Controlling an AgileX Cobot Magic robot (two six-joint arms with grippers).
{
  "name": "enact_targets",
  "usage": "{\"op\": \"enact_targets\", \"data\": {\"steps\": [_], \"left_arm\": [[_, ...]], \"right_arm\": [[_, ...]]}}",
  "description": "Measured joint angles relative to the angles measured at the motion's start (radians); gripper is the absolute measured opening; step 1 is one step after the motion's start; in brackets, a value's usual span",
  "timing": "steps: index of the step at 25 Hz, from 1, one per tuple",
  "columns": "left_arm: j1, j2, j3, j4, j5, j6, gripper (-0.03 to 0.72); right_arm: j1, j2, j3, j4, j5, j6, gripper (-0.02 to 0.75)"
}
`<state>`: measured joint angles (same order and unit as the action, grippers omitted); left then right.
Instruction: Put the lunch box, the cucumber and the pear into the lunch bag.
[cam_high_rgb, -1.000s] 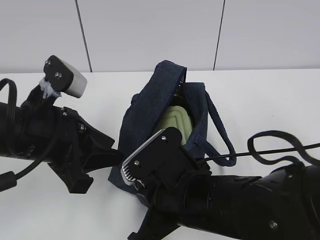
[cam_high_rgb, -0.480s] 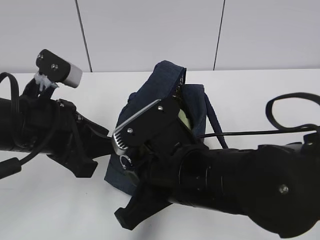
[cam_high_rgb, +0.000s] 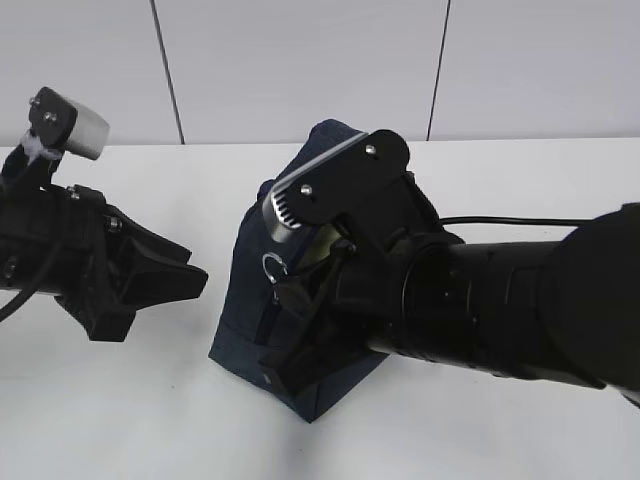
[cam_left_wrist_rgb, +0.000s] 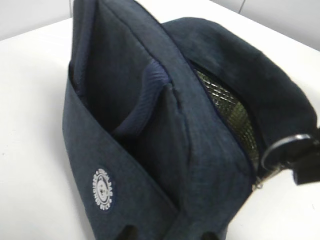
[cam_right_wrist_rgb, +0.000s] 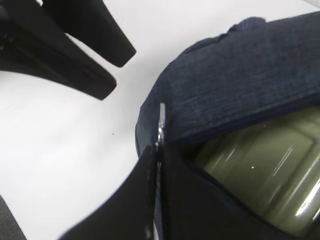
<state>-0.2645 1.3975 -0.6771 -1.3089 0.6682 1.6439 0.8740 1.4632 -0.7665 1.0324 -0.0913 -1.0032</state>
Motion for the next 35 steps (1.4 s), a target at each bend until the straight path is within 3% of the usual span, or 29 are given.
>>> {"op": "enact_targets", "data": {"steps": [9,15,22,27,35], "left_arm": [[-0.008,0.048,-0.003,-0.006,0.100,0.140,0.242],[-0.020,0.100,-0.003,-0.105,0.105,0.231,0.242],[-0.095,0.164,-0.012,-0.209,0.028,0.290,0.239],[-0.128,0.179,-0.014,-0.262,-0.048,0.300,0.048],[-0.129,0.179,-0.004,-0.273,-0.054,0.303,0.017]], "right_arm": [[0.000,-0.008,-0.020,0.024,0.002,-0.024,0.000],[0.000,-0.008,-0.020,0.037,0.008,-0.030,0.000],[0.000,-0.008,-0.020,0.041,0.028,-0.034,0.000],[0.000,-0.008,-0.020,0.043,0.035,-0.034,0.000],[-0.053,-0.008,-0.073,0.085,0.019,-0.047,0.000]]}}
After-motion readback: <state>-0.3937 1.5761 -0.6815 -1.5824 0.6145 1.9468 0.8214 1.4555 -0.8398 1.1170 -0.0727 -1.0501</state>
